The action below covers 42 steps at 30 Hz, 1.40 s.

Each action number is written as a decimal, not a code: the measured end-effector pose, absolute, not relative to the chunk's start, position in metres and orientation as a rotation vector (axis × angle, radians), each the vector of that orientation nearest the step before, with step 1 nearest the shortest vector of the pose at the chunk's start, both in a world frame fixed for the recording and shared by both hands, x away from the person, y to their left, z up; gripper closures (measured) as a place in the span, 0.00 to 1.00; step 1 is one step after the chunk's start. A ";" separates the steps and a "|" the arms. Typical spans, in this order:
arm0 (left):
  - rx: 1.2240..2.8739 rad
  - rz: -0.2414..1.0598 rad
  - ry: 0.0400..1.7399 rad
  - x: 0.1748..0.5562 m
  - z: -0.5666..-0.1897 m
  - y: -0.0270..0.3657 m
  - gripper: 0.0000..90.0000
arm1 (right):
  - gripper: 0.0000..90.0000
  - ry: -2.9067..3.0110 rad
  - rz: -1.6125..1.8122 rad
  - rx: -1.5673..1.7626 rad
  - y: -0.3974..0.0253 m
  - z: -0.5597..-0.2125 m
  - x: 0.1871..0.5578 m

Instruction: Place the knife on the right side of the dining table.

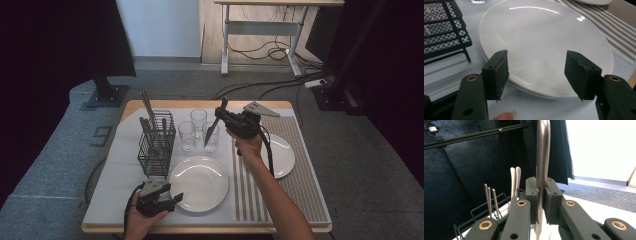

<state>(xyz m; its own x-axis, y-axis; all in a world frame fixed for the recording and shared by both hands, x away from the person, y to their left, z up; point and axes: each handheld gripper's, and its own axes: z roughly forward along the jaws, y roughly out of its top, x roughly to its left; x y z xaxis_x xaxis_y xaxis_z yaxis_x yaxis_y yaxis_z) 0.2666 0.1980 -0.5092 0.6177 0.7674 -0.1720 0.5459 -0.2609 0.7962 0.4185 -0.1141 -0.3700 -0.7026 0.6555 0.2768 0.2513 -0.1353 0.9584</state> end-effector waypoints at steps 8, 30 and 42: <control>1.947 0.310 1.040 0.267 -0.510 0.198 0.40 | 0.92 1.834 1.894 1.052 -0.119 -0.379 0.422; 1.946 0.311 1.039 0.266 -0.509 0.197 0.40 | 0.92 1.810 1.866 1.100 -0.140 -0.388 0.424; 1.947 0.310 1.038 0.266 -0.509 0.196 0.40 | 0.92 1.794 1.844 1.126 -0.148 -0.389 0.428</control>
<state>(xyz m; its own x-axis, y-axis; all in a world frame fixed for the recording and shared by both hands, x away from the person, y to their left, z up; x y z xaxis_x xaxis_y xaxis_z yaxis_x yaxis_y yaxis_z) 0.2662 0.1964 -0.5092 0.6190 0.7661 -0.1728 0.5459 -0.2614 0.7960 0.4279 -0.1482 -0.3894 -0.6322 0.7130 0.3031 0.2834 -0.1513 0.9470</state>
